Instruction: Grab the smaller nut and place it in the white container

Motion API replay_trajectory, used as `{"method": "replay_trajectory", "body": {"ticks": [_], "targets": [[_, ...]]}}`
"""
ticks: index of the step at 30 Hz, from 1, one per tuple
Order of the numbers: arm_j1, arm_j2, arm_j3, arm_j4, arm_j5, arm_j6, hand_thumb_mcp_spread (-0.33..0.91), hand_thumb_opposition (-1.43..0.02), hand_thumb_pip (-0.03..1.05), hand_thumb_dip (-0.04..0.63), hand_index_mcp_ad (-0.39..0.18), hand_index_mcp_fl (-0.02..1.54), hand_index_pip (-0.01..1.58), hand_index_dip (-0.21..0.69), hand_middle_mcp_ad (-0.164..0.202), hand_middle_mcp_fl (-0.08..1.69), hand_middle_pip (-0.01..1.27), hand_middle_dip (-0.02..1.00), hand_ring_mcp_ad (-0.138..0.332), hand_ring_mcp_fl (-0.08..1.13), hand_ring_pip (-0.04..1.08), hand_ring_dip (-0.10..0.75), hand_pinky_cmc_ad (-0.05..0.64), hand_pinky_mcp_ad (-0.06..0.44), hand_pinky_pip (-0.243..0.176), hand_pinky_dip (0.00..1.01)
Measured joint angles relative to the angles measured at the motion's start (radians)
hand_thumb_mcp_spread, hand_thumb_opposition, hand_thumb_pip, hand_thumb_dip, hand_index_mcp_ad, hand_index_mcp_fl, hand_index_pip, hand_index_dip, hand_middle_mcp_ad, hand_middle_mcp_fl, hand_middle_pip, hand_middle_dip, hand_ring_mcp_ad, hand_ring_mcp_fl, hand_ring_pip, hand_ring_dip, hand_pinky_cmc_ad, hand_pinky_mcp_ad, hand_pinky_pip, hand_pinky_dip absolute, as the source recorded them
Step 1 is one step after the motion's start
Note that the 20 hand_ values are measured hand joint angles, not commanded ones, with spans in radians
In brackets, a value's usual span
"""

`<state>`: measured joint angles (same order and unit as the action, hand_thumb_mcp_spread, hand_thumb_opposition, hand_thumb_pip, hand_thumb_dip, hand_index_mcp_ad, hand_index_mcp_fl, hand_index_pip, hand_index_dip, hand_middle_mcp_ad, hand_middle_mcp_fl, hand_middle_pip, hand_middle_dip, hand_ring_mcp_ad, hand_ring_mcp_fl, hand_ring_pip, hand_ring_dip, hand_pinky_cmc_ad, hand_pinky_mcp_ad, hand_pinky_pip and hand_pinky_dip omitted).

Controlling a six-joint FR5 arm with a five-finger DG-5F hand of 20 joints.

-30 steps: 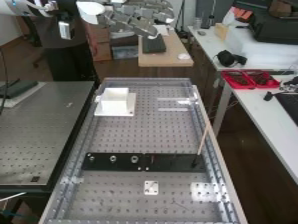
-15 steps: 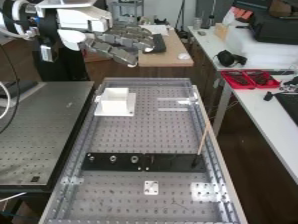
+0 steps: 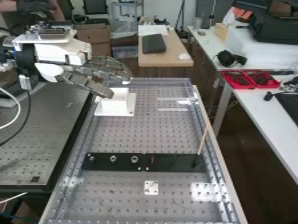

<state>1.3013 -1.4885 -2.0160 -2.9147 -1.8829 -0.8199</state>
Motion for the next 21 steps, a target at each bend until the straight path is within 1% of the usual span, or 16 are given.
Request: {"method": "replay_trajectory", "body": {"ticks": [2, 4, 5, 8, 9, 13, 15, 16, 20, 21], "targets": [[-0.019, -0.004, -0.023, 0.02, -0.018, -0.009, 0.24, -0.76, 0.73, 0.126, -0.054, 0.06, 0.55, 0.154, 0.056, 0.06, 0.14, 0.23, 0.169, 0.0, 0.08, 0.093, 0.429, 0.33, -0.075, 0.23], [-0.031, -0.007, -0.041, 0.04, -0.029, -0.016, 0.25, -0.77, 0.73, 0.126, -0.054, 0.05, 0.61, 0.138, 0.059, 0.06, 0.13, 0.23, 0.173, 0.0, 0.09, 0.094, 0.429, 0.33, -0.075, 0.23], [-0.038, -0.008, -0.051, 0.053, -0.035, -0.02, 0.24, -0.77, 0.73, 0.14, -0.056, 0.05, 0.64, 0.129, 0.056, 0.06, 0.14, 0.23, 0.173, 0.0, 0.09, 0.098, 0.429, 0.33, -0.075, 0.24], [-0.058, -0.016, -0.073, 0.083, -0.05, -0.026, 0.26, -0.77, 0.73, 0.141, -0.061, 0.05, 0.81, 0.122, 0.056, 0.05, 0.14, 0.23, 0.169, 0.0, 0.08, 0.101, 0.422, 0.33, -0.075, 0.24], [-0.062, -0.019, -0.076, 0.087, -0.052, -0.027, 0.26, -0.77, 0.73, 0.141, -0.063, 0.04, 0.84, 0.117, 0.051, 0.06, 0.14, 0.23, 0.169, 0.0, 0.08, 0.101, 0.422, 0.33, -0.075, 0.24], [-0.09, -0.045, -0.097, 0.133, -0.07, -0.032, 0.26, -0.79, 0.73, 0.14, -0.063, 0.04, 0.98, 0.115, 0.052, 0.05, 0.13, 0.23, 0.169, 0.0, 0.08, 0.101, 0.422, 0.33, -0.075, 0.24], [-0.098, -0.056, -0.103, 0.147, -0.076, -0.033, 0.28, -0.79, 0.78, 0.143, -0.075, 0.02, 1.06, 0.115, 0.054, 0.06, 0.13, 0.23, 0.169, 0.0, 0.08, 0.101, 0.422, 0.33, -0.075, 0.24], [-0.105, -0.066, -0.108, 0.161, -0.081, -0.035, 0.28, -0.79, 0.8, 0.14, -0.07, 0.02, 1.1, 0.115, 0.059, 0.06, 0.13, 0.23, 0.169, 0.0, 0.08, 0.101, 0.421, 0.33, -0.075, 0.24], [-0.125, -0.098, -0.125, 0.206, -0.101, -0.046, 0.28, -0.79, 0.8, 0.14, -0.08, 0.01, 1.21, 0.115, 0.052, 0.05, 0.13, 0.23, 0.169, 0.0, 0.08, 0.101, 0.421, 0.33, -0.075, 0.24], [-0.129, -0.105, -0.129, 0.215, -0.106, -0.049, 0.28, -0.79, 0.8, 0.14, -0.082, 0.02, 1.24, 0.115, 0.056, 0.06, 0.13, 0.23, 0.169, 0.0, 0.08, 0.101, 0.421, 0.33, -0.075, 0.24]]}}
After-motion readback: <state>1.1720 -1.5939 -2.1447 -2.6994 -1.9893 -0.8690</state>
